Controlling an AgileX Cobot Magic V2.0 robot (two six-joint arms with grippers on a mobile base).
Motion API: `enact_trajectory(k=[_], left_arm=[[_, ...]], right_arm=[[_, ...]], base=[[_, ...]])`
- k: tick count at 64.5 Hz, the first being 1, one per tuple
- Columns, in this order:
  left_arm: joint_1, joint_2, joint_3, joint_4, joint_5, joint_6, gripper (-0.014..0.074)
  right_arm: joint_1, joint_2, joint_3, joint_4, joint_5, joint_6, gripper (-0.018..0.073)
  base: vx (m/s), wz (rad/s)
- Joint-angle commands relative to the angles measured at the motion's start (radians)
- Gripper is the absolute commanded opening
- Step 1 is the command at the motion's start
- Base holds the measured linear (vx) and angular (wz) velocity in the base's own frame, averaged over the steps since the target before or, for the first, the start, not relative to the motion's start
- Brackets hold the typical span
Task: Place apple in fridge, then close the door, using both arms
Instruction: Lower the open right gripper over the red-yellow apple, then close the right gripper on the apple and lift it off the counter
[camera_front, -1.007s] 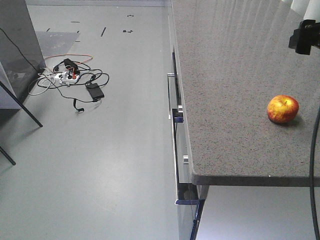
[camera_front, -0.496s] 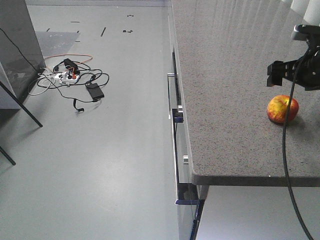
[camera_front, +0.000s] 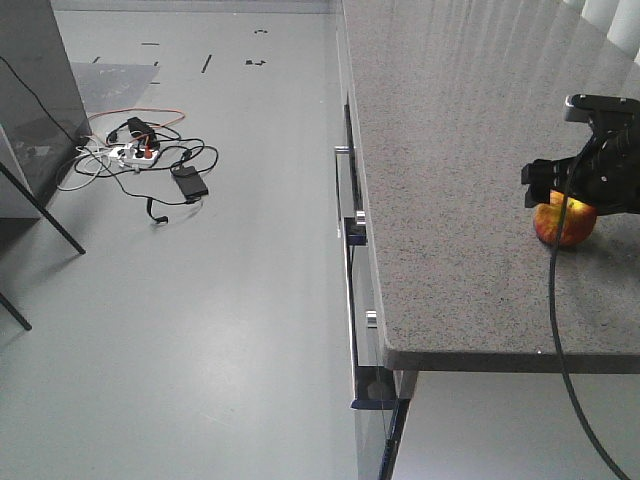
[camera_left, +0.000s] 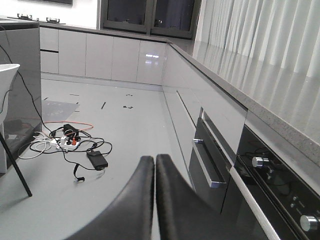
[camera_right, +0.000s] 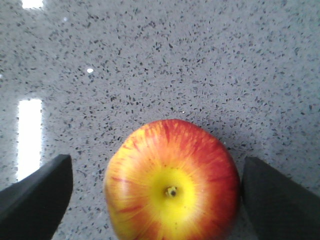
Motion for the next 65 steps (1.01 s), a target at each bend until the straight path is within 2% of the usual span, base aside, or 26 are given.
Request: enact_trajectory(k=[1,11,22,40,44,52,65], left_arm=[[0.002,-0.015,-0.018,-0.006,-0.067,-0.002,-0.0007],[0.002,-0.015,-0.018,-0.006,-0.067,-0.002,-0.0007],[0.002,-0.015,-0.018,-0.006,-0.067,-0.002,-0.0007],[0.002,-0.015,-0.018,-0.006,-0.067,-0.002,-0.0007],[0.002,-0.015,-0.018,-0.006,-0.067,-0.002,-0.0007],[0.002,-0.015,-0.018,-0.006,-0.067,-0.002,-0.0007],[0.002,-0.015,-0.018,-0.006,-0.067,-0.002,-0.0007]], right_arm=[[-0.003,-0.038,-0.035,-0.012,-0.030,0.001,0.0640],[-0.003,-0.028,-0.035,-0.030,-0.017,0.016,0.0617],[-0.003,-0.028,-0.035,-0.072,0.007,0.020,0.0537],[-0.003,-0.033,-0.035,-0.074,0.013,0.007,0.0292],[-0.003,-0.049,-0.035,-0.048,0.002,-0.032,0.0239],[-0.003,-0.132,-0.035,0.069,-0.032,-0.159,0.0166],[-0.003,-0.344,-0.035,0.344,-0.001,-0.413,0.0128]], base=[[0.00,0.00],[0.00,0.00],[0.00,0.00],[0.00,0.00],[0.00,0.00],[0.00,0.00],[0.00,0.00]])
